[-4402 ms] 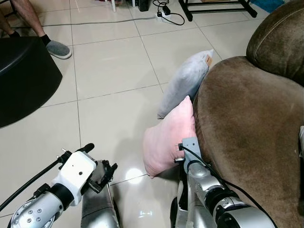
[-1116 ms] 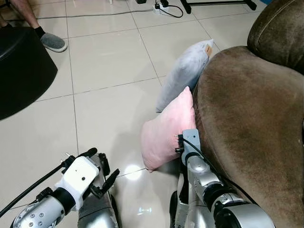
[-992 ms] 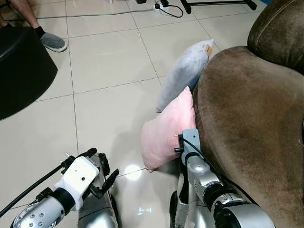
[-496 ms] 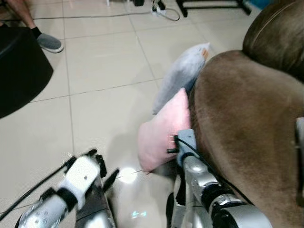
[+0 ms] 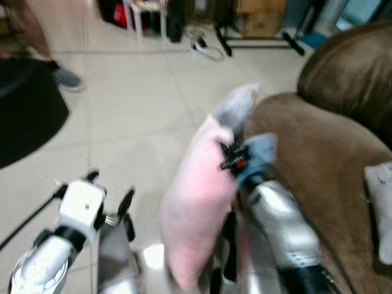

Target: Move the pillow to the sofa from floor

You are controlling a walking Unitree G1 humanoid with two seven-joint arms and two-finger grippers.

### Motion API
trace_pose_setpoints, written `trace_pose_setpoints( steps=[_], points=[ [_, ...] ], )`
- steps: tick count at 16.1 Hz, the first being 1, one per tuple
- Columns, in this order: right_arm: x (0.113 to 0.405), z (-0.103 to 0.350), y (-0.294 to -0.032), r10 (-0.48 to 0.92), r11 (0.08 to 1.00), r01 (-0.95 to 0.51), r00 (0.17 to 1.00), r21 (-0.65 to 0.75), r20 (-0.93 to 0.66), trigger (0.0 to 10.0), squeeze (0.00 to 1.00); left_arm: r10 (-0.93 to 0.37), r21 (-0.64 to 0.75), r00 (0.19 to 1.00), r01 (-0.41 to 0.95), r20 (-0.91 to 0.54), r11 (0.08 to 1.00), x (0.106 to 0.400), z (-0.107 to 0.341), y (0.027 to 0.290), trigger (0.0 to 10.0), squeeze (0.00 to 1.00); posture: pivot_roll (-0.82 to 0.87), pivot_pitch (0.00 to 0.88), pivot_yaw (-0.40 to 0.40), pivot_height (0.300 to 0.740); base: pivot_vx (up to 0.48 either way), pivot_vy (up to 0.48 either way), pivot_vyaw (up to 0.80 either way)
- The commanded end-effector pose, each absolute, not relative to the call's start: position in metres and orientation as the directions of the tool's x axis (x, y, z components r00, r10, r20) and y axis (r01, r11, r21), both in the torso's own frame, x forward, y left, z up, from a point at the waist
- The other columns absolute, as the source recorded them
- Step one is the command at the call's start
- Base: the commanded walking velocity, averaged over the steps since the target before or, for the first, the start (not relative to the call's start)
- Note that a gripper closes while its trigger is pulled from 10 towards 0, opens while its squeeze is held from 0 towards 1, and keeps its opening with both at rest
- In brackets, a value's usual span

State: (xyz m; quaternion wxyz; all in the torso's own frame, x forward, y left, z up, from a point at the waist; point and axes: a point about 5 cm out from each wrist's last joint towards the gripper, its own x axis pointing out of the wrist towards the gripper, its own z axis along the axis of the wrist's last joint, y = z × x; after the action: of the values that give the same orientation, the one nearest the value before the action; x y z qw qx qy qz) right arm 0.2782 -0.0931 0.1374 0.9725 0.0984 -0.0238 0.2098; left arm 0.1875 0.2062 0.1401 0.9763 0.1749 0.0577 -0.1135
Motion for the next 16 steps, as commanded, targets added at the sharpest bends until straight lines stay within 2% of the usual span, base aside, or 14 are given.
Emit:
trace_pose_setpoints(
  steps=[1, 4, 6, 9, 10, 11, 12, 13, 14, 16],
  points=[
    [0.270, 0.166, -0.105, 0.337, 0.910, -0.366, 0.926, 0.194, 0.167, 10.0, 0.00, -0.186, 0.352, 0.978, 0.207, -0.094, 0.913, 0.192, 0.153, 0.202, 10.0, 0.82, 0.07, 0.000, -0.096, 0.486, 0.000, 0.000, 0.00],
    [0.257, 0.216, -0.125, 0.198, 0.943, -0.262, 0.937, 0.207, 0.287, 10.0, 0.00, -0.195, 0.336, 0.981, 0.183, 0.000, 0.924, 0.209, 0.174, 0.188, 10.0, 0.82, 0.01, 0.000, -0.046, 0.516, 0.000, 0.000, 0.00],
    [0.266, 0.240, -0.148, 0.093, 0.964, -0.173, 0.933, 0.204, 0.349, 10.0, 0.00, -0.210, 0.319, 0.977, 0.186, 0.042, 0.929, 0.225, 0.178, 0.179, 10.0, 0.83, 0.01, 0.000, -0.019, 0.531, 0.000, 0.000, 0.00],
    [0.272, 0.260, -0.163, 0.008, 0.978, -0.088, 0.922, 0.189, 0.387, 10.0, 0.00, -0.206, 0.268, 0.977, 0.184, 0.058, 0.946, 0.240, 0.180, 0.172, 10.0, 0.83, -0.03, 0.000, 0.019, 0.551, 0.000, 0.000, 0.00],
    [0.279, 0.275, -0.173, -0.064, 0.980, -0.018, 0.912, 0.197, 0.406, 10.0, 0.00, -0.181, 0.274, 0.976, 0.143, 0.120, 0.951, 0.252, 0.187, 0.171, 10.0, 0.83, -0.04, 0.000, 0.021, 0.566, 0.000, 0.000, 0.00],
    [0.283, 0.282, -0.175, -0.085, 0.980, 0.002, 0.906, 0.198, 0.414, 10.0, 0.00, -0.156, 0.281, 0.976, 0.108, 0.153, 0.954, 0.256, 0.191, 0.174, 10.0, 0.88, -0.04, 0.000, 0.018, 0.576, 0.000, 0.000, 0.00],
    [0.283, 0.286, -0.175, -0.083, 0.981, 0.001, 0.905, 0.195, 0.417, 10.0, 0.00, -0.133, 0.248, 0.982, 0.097, 0.133, 0.964, 0.257, 0.191, 0.176, 10.0, 0.93, -0.04, 0.000, 0.014, 0.586, 0.000, 0.000, 0.00],
    [0.284, 0.287, -0.176, -0.082, 0.981, 0.001, 0.906, 0.193, 0.416, 10.0, 0.00, -0.123, 0.237, 0.984, 0.091, 0.126, 0.967, 0.257, 0.191, 0.176, 10.0, 0.93, -0.04, 0.000, 0.013, 0.591, 0.000, 0.000, 0.00],
    [0.281, 0.271, -0.173, -0.062, 0.983, -0.007, 0.929, 0.185, 0.365, 10.0, 0.00, -0.180, 0.222, 0.982, 0.163, 0.059, 0.961, 0.253, 0.183, 0.173, 10.0, 0.90, -0.03, 0.000, 0.009, 0.611, 0.000, 0.000, 0.00],
    [0.279, 0.260, -0.169, -0.055, 0.980, -0.011, 0.945, 0.201, 0.322, 10.0, 0.00, -0.206, 0.202, 0.978, 0.200, 0.011, 0.959, 0.250, 0.177, 0.171, 10.0, 0.86, -0.03, 0.000, 0.016, 0.631, 0.000, 0.000, 0.00]
  ],
)
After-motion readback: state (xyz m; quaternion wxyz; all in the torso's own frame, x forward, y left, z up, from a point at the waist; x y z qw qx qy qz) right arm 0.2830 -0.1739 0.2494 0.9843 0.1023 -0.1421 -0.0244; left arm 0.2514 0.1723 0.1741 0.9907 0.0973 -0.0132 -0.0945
